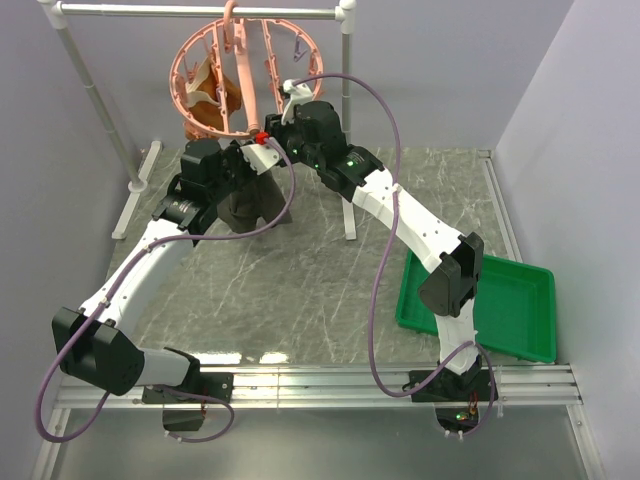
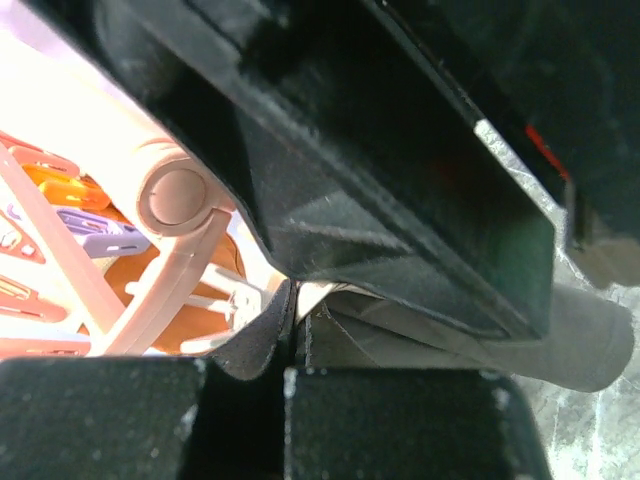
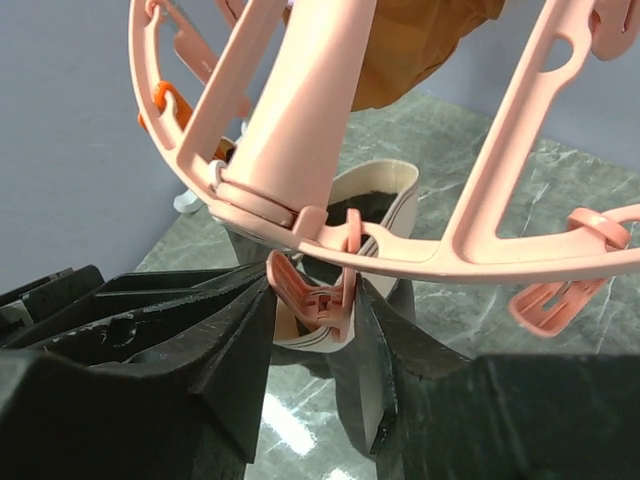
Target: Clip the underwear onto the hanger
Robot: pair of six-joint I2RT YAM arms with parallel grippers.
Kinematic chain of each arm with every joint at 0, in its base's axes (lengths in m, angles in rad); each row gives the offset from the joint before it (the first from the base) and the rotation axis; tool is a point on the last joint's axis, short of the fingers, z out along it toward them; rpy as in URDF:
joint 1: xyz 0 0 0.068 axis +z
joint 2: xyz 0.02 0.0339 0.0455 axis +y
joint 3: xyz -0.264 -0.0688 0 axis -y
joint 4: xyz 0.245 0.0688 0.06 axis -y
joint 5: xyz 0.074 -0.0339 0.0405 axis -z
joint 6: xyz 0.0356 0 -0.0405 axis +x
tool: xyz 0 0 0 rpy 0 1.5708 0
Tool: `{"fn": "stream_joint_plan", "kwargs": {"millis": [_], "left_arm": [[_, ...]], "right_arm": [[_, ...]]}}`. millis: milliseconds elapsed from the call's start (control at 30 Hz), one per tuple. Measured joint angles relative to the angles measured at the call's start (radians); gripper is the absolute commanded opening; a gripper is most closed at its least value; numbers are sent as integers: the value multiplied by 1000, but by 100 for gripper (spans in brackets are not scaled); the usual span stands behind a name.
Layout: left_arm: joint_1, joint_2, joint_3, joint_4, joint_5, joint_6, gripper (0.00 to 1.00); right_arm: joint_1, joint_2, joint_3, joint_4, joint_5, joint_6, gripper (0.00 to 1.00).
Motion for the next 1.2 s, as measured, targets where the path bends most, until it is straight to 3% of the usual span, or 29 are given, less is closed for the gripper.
{"fn": "stream_joint_plan", "kwargs": {"millis": [667, 700, 867, 1000, 1200], "left_arm": [[0, -5, -31, 8, 29, -29, 5], [0, -8, -36, 9, 33, -31, 8], [1, -27, -52, 17, 56, -53, 21], [10, -43, -55, 23, 83, -86, 46], [59, -70, -56, 20, 175, -154, 67]], "right_arm": [[-40, -2, -11, -31, -53, 67, 85], [-46, -7, -24, -21, -71, 75, 90], [-78, -59, -150, 72, -169, 118, 96], [-98, -113, -242, 141, -246, 151, 97], [-117, -179, -299, 235, -330, 172, 99]]}}
